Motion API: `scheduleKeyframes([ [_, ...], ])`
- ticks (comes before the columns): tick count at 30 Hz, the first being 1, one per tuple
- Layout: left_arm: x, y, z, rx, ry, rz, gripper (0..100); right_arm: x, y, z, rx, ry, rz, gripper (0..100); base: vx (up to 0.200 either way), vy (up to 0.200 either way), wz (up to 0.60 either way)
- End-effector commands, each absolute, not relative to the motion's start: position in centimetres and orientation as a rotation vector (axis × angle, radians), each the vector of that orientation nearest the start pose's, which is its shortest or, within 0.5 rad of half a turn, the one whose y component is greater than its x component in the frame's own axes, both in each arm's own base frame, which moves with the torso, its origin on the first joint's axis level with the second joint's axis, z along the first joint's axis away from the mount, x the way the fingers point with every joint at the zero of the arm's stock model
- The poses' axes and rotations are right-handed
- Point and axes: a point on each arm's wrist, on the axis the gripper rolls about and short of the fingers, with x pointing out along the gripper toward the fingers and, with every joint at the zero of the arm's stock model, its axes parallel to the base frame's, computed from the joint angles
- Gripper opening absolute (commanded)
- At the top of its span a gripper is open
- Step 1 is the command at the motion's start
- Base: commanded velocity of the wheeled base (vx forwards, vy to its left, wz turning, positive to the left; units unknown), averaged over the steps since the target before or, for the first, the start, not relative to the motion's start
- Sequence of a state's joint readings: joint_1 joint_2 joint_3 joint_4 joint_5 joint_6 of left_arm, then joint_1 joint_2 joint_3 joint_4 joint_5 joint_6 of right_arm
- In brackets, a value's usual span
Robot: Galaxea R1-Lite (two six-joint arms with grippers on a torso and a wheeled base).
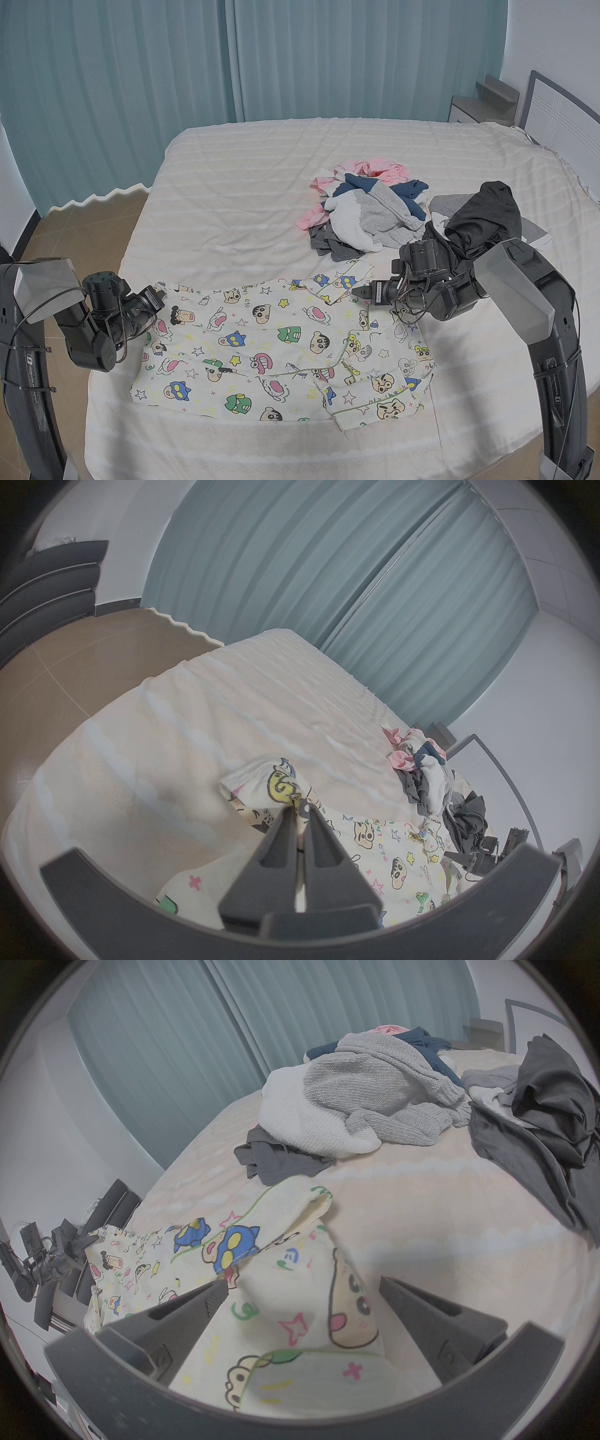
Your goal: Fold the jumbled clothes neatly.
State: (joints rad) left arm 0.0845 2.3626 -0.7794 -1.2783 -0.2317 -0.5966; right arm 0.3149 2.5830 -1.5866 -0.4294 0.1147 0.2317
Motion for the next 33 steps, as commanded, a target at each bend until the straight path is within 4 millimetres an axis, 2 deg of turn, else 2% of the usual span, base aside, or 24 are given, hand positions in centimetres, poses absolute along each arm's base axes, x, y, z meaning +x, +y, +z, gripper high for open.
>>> scheduleKeyframes([
  [1, 38.3, 2.7, 0.5, -0.639, 0.336, -0.052, 0, 47.6, 16.3, -0.8, 0.165, 0.613, 0.361, 0, 0.0, 0.0, 0.0],
  [5, 38.3, 2.7, 0.5, -0.639, 0.336, -0.052, 0, 47.6, 16.7, -1.2, 0.168, 0.604, 0.369, 0, 0.0, 0.0, 0.0],
  [14, 38.3, 2.7, 0.4, -0.631, 0.336, -0.052, 0, 47.6, 16.7, -0.5, 0.195, 0.517, 0.375, 0, 0.0, 0.0, 0.0],
  [16, 38.4, 2.8, 0.7, -0.617, 0.307, -0.059, 0, 47.0, 16.5, 0.5, 0.217, 0.5, 0.377, 0, 0.0, 0.0, 0.0],
  [21, 38.4, 2.7, 2.4, -0.587, 0.245, -0.083, 0, 45.3, 15.6, 1.6, 0.223, 0.505, 0.373, 0, 0.0, 0.0, 0.0],
  [25, 38.6, 2.6, 2.5, -0.553, 0.245, -0.09, 0, 43.9, 15.0, 2.1, 0.228, 0.506, 0.382, 0, 0.0, 0.0, 0.0],
  [28, 38.5, 3.0, 2.2, -0.488, 0.285, -0.079, 0, 43.8, 14.8, 2.5, 0.234, 0.481, 0.381, 0, 0.0, 0.0, 0.0],
  [33, 38.2, 3.7, 3.5, -0.476, 0.272, -0.064, 0, 43.4, 14.6, 3.2, 0.235, 0.471, 0.385, 0, 0.0, 0.0, 0.0],
])
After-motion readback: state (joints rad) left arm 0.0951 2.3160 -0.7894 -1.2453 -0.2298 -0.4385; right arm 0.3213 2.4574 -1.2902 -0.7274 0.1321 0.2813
